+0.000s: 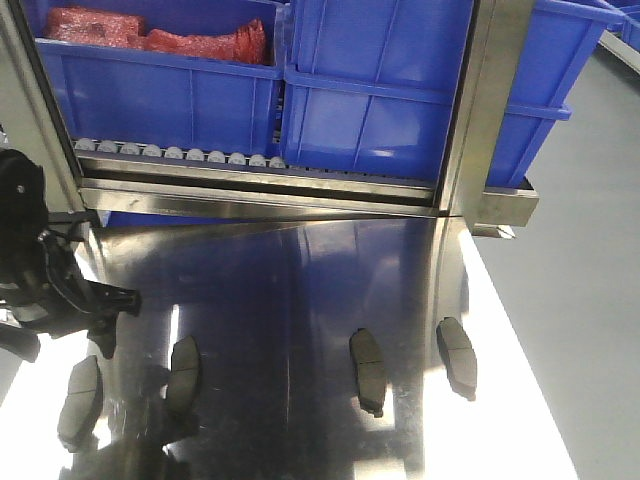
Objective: Move and align brake pads A on conveyor
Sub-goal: 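Lower the left gripper onto the nearest brake pad and close on it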
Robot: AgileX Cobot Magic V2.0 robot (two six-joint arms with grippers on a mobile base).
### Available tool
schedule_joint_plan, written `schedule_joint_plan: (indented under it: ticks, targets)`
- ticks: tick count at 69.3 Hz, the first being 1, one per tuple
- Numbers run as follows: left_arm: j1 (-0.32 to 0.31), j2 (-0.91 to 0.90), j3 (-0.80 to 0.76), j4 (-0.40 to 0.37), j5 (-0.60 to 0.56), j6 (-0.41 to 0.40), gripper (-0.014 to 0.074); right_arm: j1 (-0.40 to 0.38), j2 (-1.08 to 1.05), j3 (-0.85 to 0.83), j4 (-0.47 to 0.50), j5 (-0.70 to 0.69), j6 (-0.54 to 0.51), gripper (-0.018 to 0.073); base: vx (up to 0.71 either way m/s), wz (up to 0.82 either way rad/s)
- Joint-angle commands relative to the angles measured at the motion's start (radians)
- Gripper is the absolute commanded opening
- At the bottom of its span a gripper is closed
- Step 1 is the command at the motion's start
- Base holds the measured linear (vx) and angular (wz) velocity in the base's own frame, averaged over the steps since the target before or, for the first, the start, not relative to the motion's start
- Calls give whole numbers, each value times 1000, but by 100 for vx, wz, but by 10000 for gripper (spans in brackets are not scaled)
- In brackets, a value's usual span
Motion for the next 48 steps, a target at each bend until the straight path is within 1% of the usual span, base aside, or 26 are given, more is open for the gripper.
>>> schedule_joint_plan:
  ticks: [1,12,18,28,48]
  targets:
    - [-14,-20,1,-10,-27,-34,559,-6,-13,10,-4,-74,0,-12,0,0]
    - [-15,-14,76,-17,-93,-52,559,-6,-13,10,-4,-74,0,-12,0,0]
    - [-15,-13,118,-17,-145,-76,559,-6,-13,10,-4,-74,0,-12,0,0]
    - [-15,-10,146,-15,-193,-91,559,-6,-13,10,-4,-74,0,-12,0,0]
    - [-12,10,145,1,-208,-102,559,-6,-13,10,-4,-73,0,-12,0,0]
